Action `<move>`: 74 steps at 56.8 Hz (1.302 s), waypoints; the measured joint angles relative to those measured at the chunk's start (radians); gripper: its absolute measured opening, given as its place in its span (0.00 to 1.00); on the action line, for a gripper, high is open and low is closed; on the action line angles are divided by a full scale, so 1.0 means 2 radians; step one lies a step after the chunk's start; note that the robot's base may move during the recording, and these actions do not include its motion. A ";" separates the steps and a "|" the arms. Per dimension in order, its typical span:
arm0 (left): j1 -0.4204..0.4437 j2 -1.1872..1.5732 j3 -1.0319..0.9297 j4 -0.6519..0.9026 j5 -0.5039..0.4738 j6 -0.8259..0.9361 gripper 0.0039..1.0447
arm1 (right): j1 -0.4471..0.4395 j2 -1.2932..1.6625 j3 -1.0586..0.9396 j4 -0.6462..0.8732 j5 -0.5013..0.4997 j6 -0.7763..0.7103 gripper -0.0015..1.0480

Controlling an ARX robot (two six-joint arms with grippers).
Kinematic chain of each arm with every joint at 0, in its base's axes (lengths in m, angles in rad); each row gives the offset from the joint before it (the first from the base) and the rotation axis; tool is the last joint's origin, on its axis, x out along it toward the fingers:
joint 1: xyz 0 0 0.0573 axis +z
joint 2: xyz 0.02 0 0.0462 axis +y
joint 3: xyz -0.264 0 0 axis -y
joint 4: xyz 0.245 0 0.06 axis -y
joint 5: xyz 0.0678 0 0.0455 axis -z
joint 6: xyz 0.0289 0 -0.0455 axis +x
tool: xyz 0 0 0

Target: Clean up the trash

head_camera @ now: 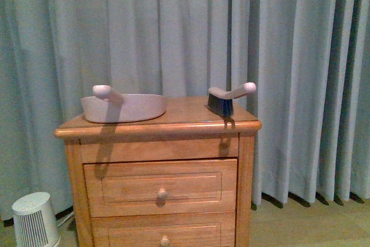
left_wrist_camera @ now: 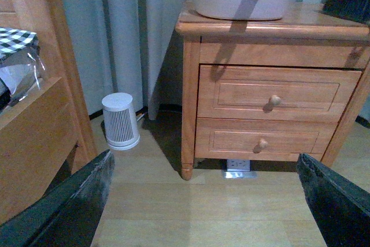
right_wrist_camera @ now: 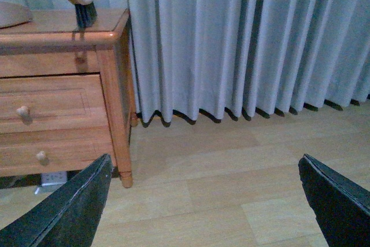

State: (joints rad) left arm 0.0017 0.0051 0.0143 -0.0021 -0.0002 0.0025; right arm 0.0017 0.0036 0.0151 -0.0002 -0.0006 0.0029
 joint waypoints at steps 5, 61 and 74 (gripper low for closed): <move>0.000 0.000 0.000 0.000 0.000 0.000 0.93 | 0.000 0.000 0.000 0.000 0.000 0.000 0.93; 0.000 0.000 0.000 0.000 0.000 0.000 0.93 | 0.000 0.000 0.000 0.000 0.000 0.000 0.93; 0.000 0.000 0.000 0.000 0.000 0.000 0.93 | 0.000 0.000 0.000 0.000 0.000 0.000 0.93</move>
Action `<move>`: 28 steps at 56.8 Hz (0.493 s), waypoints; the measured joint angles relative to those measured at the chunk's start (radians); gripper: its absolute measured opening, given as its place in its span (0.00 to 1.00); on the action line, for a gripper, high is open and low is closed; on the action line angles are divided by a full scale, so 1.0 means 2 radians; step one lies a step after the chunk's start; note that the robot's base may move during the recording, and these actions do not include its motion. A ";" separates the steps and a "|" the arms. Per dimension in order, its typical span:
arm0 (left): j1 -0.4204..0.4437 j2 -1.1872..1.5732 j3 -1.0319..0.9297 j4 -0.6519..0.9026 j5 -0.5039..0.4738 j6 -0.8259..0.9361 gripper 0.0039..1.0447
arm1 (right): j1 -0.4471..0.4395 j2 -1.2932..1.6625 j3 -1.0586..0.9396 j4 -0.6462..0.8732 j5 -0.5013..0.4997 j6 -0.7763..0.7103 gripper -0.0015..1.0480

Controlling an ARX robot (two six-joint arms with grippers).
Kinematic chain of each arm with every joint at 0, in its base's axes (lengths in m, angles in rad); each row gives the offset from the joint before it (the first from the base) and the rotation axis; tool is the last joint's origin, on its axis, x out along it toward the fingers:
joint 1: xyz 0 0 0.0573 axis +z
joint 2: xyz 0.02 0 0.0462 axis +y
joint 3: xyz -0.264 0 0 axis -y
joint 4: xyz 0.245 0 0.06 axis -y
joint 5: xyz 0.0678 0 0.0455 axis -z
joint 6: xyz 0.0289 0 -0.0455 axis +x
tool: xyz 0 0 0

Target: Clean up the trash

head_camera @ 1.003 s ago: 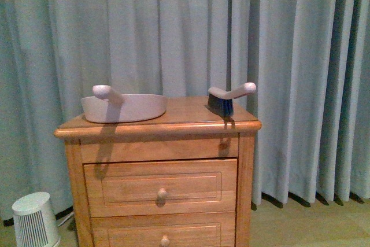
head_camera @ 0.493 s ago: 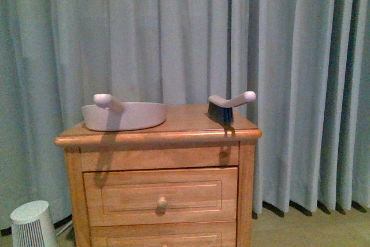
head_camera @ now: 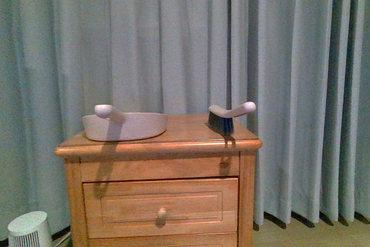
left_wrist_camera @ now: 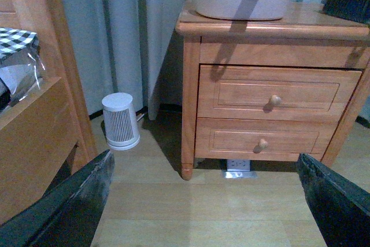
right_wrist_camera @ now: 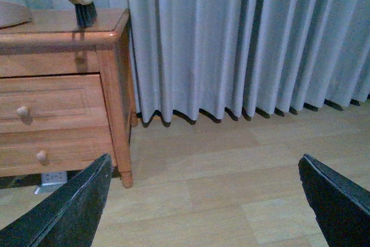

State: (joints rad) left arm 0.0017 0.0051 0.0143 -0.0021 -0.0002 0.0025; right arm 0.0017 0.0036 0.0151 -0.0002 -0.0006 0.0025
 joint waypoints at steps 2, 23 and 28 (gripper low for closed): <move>0.000 0.000 0.000 0.000 0.000 0.000 0.93 | 0.000 0.000 0.000 0.000 0.000 0.000 0.93; 0.000 0.000 0.000 0.000 0.000 0.000 0.93 | 0.000 0.000 0.000 0.000 0.000 0.000 0.93; 0.000 0.000 0.000 0.000 0.000 0.000 0.93 | 0.000 0.000 0.000 0.000 0.000 0.000 0.93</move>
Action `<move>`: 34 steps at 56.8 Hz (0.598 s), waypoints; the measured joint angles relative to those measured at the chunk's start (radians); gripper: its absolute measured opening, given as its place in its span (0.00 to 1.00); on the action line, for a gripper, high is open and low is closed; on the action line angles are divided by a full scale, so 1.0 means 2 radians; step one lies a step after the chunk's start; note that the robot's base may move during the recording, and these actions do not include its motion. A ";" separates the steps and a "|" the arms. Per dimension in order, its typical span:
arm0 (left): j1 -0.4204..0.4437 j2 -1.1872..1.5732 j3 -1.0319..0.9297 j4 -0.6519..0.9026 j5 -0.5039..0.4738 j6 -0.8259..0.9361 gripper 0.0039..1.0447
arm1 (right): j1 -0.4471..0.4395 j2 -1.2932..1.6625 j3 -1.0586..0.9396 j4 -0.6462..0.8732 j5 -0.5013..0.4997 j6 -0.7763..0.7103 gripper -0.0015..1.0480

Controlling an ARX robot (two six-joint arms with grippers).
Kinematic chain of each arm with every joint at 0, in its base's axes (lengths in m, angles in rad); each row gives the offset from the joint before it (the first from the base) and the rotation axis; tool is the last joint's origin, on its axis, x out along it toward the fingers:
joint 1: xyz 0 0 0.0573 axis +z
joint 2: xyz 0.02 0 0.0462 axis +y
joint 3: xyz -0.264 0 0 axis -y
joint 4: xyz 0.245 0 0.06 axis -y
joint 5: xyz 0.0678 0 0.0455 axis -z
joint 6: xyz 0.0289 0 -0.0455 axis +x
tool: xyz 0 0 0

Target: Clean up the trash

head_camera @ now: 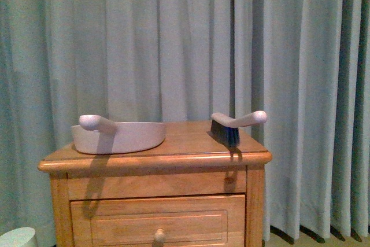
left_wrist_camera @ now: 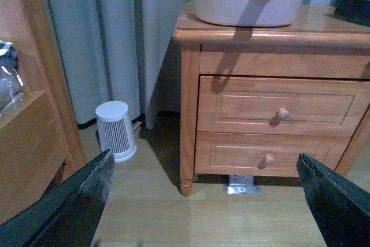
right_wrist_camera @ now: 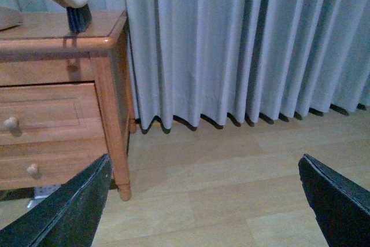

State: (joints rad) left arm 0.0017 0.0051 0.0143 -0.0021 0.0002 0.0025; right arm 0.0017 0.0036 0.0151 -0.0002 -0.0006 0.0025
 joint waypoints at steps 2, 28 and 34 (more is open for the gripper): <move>0.000 0.000 0.000 0.000 0.000 0.000 0.93 | 0.000 0.000 0.000 0.000 0.000 0.000 0.93; 0.000 0.000 0.000 0.000 0.000 0.000 0.93 | 0.000 0.000 0.000 0.000 0.000 0.000 0.93; 0.000 0.000 0.000 0.000 0.000 0.000 0.93 | 0.000 0.000 0.000 0.000 0.000 0.000 0.93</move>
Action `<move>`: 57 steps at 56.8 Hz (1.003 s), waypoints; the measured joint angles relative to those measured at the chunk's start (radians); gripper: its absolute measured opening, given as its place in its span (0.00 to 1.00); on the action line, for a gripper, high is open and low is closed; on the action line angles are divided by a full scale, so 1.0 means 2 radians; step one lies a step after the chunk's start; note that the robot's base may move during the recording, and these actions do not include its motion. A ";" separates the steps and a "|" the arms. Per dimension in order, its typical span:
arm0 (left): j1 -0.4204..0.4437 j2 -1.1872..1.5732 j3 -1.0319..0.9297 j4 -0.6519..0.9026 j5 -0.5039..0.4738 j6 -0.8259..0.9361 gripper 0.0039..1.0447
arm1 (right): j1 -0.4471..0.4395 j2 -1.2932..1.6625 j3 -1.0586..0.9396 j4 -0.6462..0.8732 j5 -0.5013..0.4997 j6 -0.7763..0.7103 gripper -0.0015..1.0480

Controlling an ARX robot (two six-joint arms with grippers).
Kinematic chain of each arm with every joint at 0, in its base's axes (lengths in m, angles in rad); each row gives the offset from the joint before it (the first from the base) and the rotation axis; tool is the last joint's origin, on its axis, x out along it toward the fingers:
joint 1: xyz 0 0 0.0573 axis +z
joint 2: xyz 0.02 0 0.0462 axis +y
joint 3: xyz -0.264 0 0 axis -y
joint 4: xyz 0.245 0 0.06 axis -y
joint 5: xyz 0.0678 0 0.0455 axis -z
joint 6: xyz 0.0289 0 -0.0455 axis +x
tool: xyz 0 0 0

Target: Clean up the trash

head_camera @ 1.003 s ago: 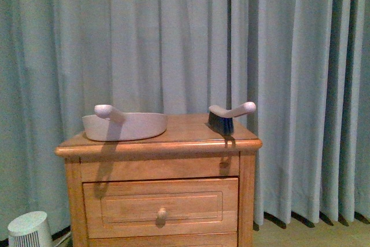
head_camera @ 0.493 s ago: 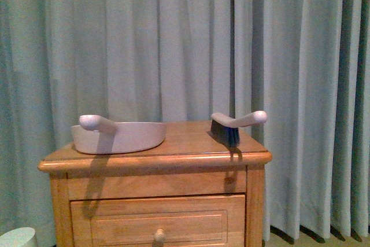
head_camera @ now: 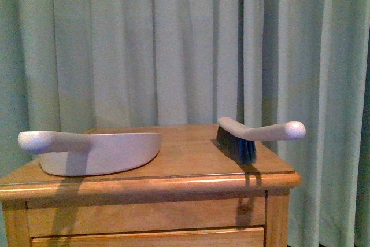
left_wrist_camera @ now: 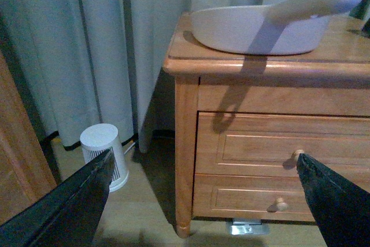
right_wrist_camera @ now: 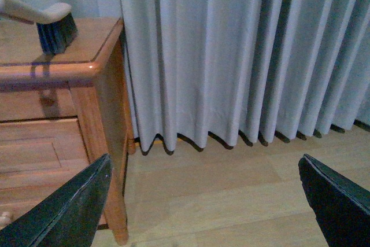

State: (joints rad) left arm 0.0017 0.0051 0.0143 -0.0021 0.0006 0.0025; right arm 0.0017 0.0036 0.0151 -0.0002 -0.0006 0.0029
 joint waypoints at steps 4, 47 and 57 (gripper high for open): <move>0.000 0.000 0.000 0.000 0.000 0.000 0.93 | 0.000 0.000 0.000 0.000 0.000 0.000 0.93; -0.073 0.327 0.202 0.071 -0.002 0.019 0.93 | 0.000 0.000 0.000 0.000 0.000 0.000 0.93; -0.168 0.514 0.352 0.065 -0.072 0.107 0.93 | 0.000 0.000 0.000 0.000 0.000 0.000 0.93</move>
State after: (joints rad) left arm -0.3344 1.0328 0.7181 0.1284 -0.1429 0.2161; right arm 0.0017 0.0036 0.0151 -0.0006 -0.0006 0.0029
